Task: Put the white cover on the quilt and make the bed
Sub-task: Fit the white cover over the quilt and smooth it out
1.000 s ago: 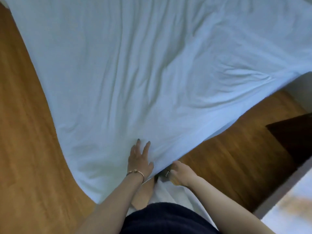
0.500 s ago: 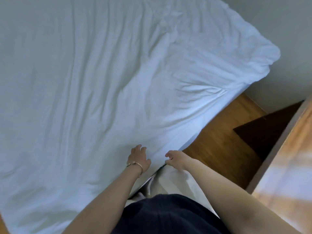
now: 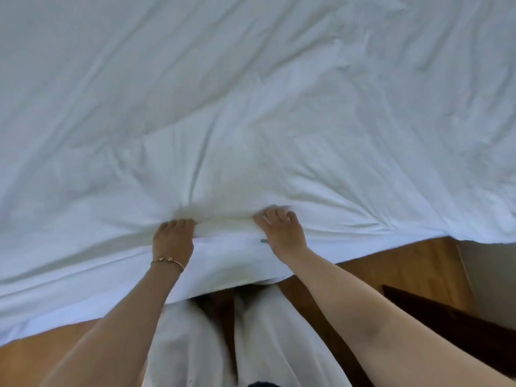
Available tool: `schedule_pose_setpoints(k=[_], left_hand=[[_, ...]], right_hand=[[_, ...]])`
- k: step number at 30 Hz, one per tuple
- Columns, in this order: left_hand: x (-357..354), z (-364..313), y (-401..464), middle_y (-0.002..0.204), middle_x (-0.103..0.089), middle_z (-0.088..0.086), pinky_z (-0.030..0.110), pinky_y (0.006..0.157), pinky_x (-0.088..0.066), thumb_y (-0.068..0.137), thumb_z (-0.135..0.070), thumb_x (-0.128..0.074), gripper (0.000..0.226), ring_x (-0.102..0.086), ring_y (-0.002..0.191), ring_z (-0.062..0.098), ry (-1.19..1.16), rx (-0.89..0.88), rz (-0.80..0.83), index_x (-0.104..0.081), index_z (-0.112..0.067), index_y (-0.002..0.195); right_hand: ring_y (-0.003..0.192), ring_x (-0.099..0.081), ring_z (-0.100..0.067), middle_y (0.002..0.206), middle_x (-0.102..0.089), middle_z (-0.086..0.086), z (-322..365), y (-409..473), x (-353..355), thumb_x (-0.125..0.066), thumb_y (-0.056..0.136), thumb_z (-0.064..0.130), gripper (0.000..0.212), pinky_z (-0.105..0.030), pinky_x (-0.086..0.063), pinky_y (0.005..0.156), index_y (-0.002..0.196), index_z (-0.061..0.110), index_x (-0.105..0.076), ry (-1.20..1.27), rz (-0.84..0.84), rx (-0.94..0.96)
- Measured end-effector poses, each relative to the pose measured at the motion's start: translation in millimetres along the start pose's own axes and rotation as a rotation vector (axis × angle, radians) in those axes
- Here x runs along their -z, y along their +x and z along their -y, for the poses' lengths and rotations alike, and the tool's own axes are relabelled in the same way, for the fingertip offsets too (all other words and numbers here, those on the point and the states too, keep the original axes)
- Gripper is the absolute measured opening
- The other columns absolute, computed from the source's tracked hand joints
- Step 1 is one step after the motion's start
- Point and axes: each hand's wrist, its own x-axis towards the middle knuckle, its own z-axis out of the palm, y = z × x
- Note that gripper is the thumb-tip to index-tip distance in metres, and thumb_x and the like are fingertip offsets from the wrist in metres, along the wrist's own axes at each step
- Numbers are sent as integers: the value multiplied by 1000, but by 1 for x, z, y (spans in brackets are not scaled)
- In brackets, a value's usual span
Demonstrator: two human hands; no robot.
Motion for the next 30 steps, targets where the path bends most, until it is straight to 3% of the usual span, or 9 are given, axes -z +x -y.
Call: schedule_pose_setpoints(k=[3, 7, 11, 15, 17, 20, 25, 28, 30], left_hand=[[12, -20, -17, 122, -65, 3, 38, 92, -49, 84, -1, -54, 49, -60, 112, 28, -72, 173, 271, -59, -21, 127], [2, -57, -60, 145, -46, -9, 30, 105, -37, 96, -19, -43, 50, -45, 131, 16, -64, 71, 659, -38, -34, 143], [4, -42, -53, 131, -53, -12, 29, 97, -39, 93, -47, -44, 36, -50, 119, 16, -179, 27, 644, -51, -34, 126], [4, -4, -73, 141, -40, -7, 49, 105, -27, 90, -66, -31, 54, -34, 134, 20, -121, 335, 136, -42, -42, 137], [-3, 7, -77, 152, -16, -3, 55, 106, -23, 94, -64, -27, 58, -10, 142, 20, -65, 604, 357, -9, -51, 148], [-4, -35, -68, 138, -32, 4, 44, 96, -38, 94, -44, -37, 52, -34, 127, 27, -160, 697, 508, -22, -35, 143], [15, -164, -20, 129, -45, 1, 30, 97, -38, 91, -19, -42, 40, -46, 118, 20, -278, 320, 341, -41, -21, 131], [15, -254, 15, 139, -40, -3, 29, 103, -34, 97, -28, -42, 43, -42, 125, 19, -424, -28, 320, -38, -26, 140], [10, -315, 35, 137, -42, -3, 31, 102, -32, 93, -43, -48, 49, -42, 124, 21, -407, -197, 299, -41, -25, 137]], right_hand=[[107, -55, -32, 114, -58, -11, -10, -6, 3, -49, 92, 3, 27, -39, -45, 83, 117, 10, -55, 115, 198, 27], [126, -49, -28, 138, -51, -7, -17, -52, -16, -47, 99, 14, 36, -37, -43, 102, 135, 15, -50, 164, 555, 60], [121, -48, -23, 130, -51, 2, -27, -64, -13, -49, 94, 45, 41, -34, -37, 97, 129, 23, -51, 202, 380, 105], [113, -56, -27, 125, -58, 0, -36, -87, -21, -49, 79, 70, 60, -42, -42, 92, 121, 28, -61, 134, 43, -85], [130, -44, -27, 142, -47, 4, -46, -96, -24, -42, 87, 70, 58, -44, -36, 103, 136, 39, -48, 121, 153, -193], [129, -40, -19, 137, -44, 6, -72, -96, -16, -41, 95, 56, 42, -34, -38, 100, 134, 39, -44, 312, 419, -140], [110, -54, -19, 118, -55, 3, -141, -108, -5, -59, 92, 25, 25, -30, -49, 89, 117, 21, -60, 387, 29, -128], [87, -60, -30, 97, -60, -6, -201, -122, -21, -72, 68, 0, 29, -36, -57, 69, 93, 12, -66, 290, -168, -147], [99, -57, -36, 109, -57, -9, -248, -131, -27, -71, 64, 1, 45, -40, -55, 78, 107, 11, -62, 272, -80, -190]])
